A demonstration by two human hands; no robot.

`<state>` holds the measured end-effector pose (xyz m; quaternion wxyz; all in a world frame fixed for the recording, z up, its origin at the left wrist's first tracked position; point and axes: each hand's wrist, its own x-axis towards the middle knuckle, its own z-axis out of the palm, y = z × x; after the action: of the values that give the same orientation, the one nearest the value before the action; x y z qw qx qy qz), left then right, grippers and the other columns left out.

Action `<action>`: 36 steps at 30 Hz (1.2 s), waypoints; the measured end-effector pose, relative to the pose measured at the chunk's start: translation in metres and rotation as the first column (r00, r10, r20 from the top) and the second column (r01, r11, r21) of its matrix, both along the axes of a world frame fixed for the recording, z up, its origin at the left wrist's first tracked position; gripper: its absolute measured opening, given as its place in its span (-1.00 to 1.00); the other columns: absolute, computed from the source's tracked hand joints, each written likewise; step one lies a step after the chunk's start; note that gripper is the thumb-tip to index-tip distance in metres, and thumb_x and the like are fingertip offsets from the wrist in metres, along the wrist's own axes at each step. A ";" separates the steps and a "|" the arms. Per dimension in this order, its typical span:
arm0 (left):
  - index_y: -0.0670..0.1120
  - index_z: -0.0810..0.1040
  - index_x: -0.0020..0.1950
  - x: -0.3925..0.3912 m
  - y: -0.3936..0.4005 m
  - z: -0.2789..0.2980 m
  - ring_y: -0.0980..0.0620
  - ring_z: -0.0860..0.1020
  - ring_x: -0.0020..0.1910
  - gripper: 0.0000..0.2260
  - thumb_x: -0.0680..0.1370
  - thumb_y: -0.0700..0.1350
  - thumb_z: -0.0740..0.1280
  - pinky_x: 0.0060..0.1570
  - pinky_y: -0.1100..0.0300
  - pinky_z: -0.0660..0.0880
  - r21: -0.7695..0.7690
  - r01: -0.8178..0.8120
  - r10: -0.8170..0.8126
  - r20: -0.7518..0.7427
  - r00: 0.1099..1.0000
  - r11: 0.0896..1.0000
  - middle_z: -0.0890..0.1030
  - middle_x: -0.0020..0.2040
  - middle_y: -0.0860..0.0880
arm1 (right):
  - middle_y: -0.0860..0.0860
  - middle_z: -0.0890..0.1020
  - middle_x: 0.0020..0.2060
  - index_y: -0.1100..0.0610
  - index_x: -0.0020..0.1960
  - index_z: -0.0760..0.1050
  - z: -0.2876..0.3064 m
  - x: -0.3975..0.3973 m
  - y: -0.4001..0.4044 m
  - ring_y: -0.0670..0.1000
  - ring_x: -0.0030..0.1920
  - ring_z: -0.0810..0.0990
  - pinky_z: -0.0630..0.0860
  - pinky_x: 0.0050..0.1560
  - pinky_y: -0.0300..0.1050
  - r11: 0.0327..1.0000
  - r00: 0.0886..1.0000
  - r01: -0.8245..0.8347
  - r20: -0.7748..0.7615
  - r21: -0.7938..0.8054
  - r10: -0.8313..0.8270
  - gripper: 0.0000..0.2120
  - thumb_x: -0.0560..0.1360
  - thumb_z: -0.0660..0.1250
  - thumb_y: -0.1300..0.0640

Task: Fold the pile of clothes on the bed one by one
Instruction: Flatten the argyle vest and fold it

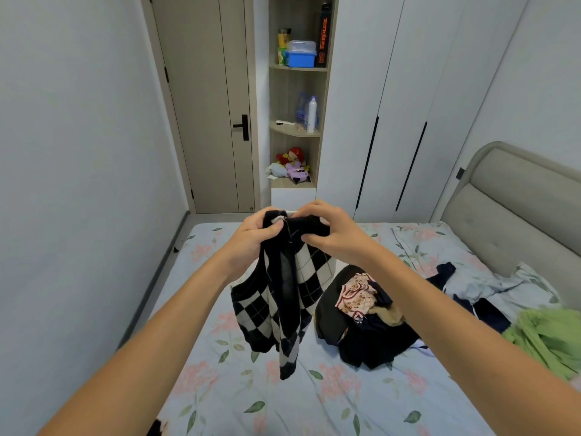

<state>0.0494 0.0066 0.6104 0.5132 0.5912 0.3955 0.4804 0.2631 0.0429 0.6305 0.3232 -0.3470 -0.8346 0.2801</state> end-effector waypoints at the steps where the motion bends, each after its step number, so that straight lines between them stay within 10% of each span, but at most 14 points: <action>1: -0.16 0.54 0.35 0.001 0.001 -0.001 -0.11 0.65 0.14 -0.75 0.73 -0.13 0.22 0.25 -0.06 0.53 -0.009 0.009 -0.009 -0.003 1.000 1.000 0.67 0.12 -0.15 | -0.03 0.64 0.05 0.04 0.13 0.64 0.001 -0.001 0.000 -0.02 0.11 0.63 0.57 0.12 -0.19 1.000 1.000 0.020 -0.001 -0.007 -0.020 -0.80 0.55 0.47 0.24; 13: 0.03 0.55 0.32 0.011 0.006 -0.006 0.01 0.65 0.05 -0.80 0.71 -0.10 0.26 0.11 0.04 0.53 0.109 -0.133 0.138 -0.035 0.990 0.985 0.66 0.09 -0.06 | -0.14 0.59 -0.20 0.10 0.03 0.54 -0.008 -0.010 0.011 -0.21 -0.22 0.53 0.36 -0.21 -0.38 0.966 0.978 0.206 -0.015 0.157 -0.206 -0.92 0.60 0.42 0.22; 19: 0.07 0.43 0.12 0.011 0.009 -0.013 -0.01 0.56 0.00 -0.58 0.44 0.03 0.61 0.08 0.00 0.54 0.368 -0.104 0.258 -0.398 0.880 0.924 0.55 -0.02 0.08 | -0.12 0.57 -0.17 0.06 0.04 0.49 -0.004 -0.013 0.019 -0.19 -0.19 0.51 0.36 -0.20 -0.36 0.972 0.980 0.192 0.035 0.139 -0.198 -0.90 0.62 0.39 0.21; 28: -0.10 0.61 -0.11 0.002 0.034 -0.014 0.04 0.39 -0.36 -0.88 0.59 -0.10 0.47 -0.26 0.10 0.35 0.348 -0.272 0.377 -0.286 0.881 0.897 0.50 -0.33 -0.07 | -0.09 0.61 -0.13 0.04 0.07 0.44 0.002 0.000 0.031 -0.15 -0.16 0.57 0.44 -0.15 -0.35 0.992 0.992 0.076 0.089 0.099 -0.085 -0.84 0.62 0.41 0.20; 36: -0.11 0.65 -0.07 -0.011 0.041 -0.041 -0.34 0.55 -0.10 -0.92 0.57 -0.13 0.49 -0.11 -0.20 0.54 0.254 -0.271 0.327 -0.214 0.921 0.929 0.60 -0.14 -0.26 | -0.05 0.62 -0.05 0.10 0.10 0.58 -0.044 0.013 0.045 0.03 -0.02 0.58 0.54 -0.03 -0.04 0.998 0.974 0.056 0.216 0.042 -0.064 -0.89 0.61 0.42 0.23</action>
<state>0.0385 0.0472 0.5693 0.3105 0.6327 0.4880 0.5149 0.2766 0.0878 0.5865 0.2443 -0.3948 -0.8590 0.2158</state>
